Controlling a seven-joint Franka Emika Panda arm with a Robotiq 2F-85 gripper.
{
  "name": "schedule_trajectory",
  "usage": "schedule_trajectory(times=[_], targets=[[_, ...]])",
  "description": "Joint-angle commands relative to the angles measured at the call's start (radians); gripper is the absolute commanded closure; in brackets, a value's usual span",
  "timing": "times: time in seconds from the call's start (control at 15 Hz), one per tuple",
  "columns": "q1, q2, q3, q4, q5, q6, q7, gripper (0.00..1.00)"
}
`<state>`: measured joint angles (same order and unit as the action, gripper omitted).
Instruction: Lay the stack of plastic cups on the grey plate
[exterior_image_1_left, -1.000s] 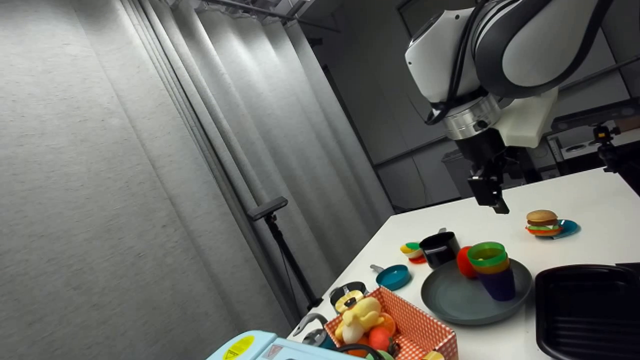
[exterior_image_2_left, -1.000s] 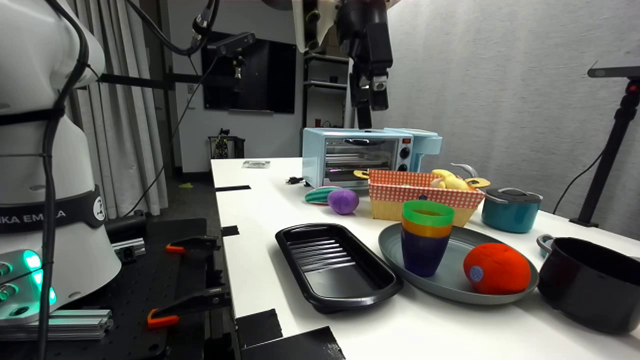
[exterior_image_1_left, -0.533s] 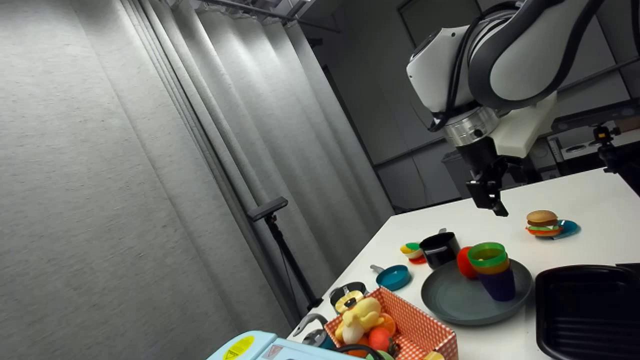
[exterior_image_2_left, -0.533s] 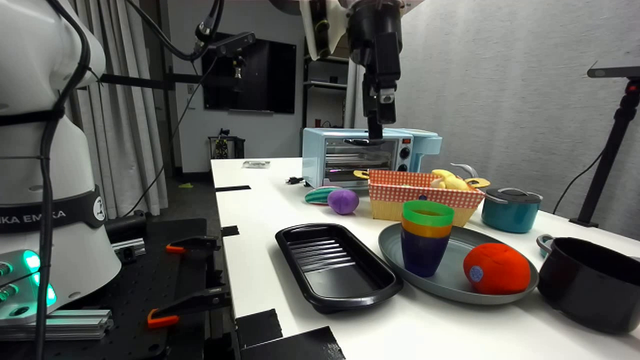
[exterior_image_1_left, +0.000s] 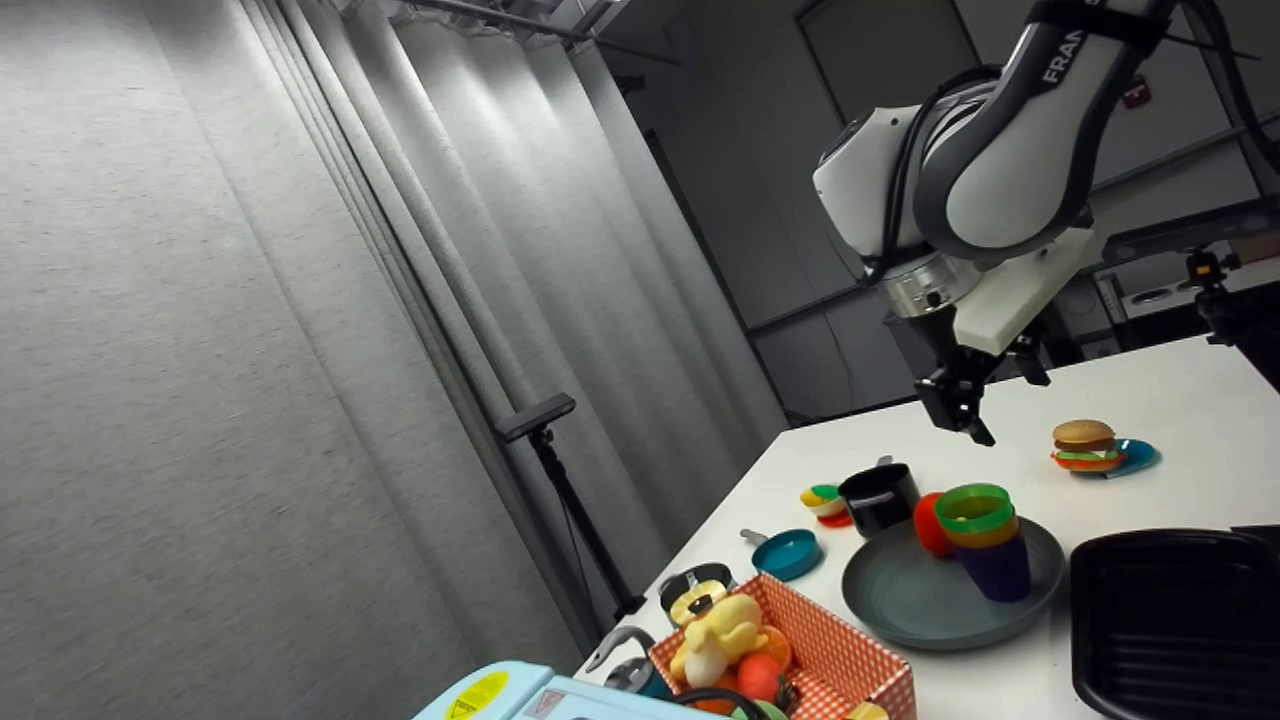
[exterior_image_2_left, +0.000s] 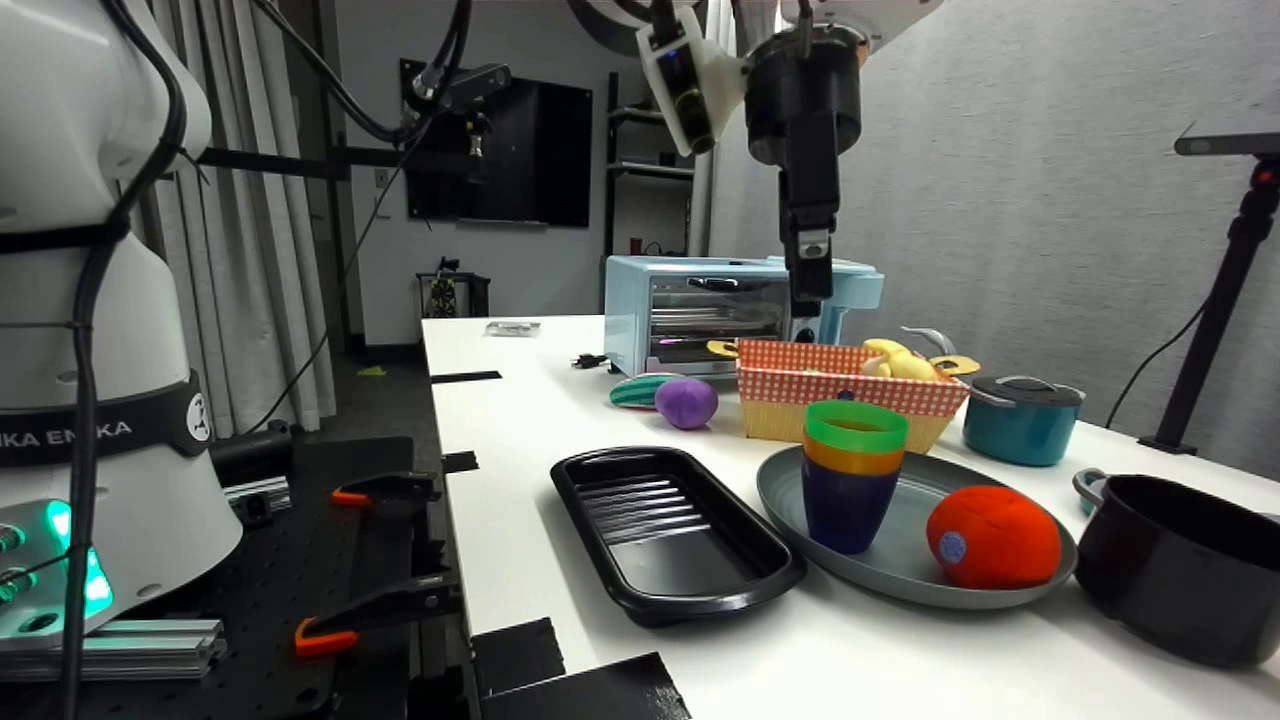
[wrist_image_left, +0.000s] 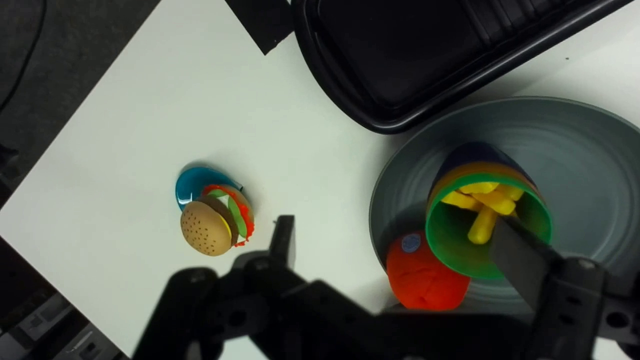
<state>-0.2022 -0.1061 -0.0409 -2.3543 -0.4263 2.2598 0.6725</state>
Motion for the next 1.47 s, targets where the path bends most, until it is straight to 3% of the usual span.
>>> schedule_trajectory(times=[0.0, 0.73, 1.4], targets=[[0.007, 0.056, -0.027, 0.023, -0.008, 0.041, 0.075, 0.00], [0.026, 0.149, -0.073, 0.020, 0.025, 0.138, 0.253, 0.00], [0.064, 0.215, -0.079, 0.017, 0.057, 0.176, 0.299, 0.00]])
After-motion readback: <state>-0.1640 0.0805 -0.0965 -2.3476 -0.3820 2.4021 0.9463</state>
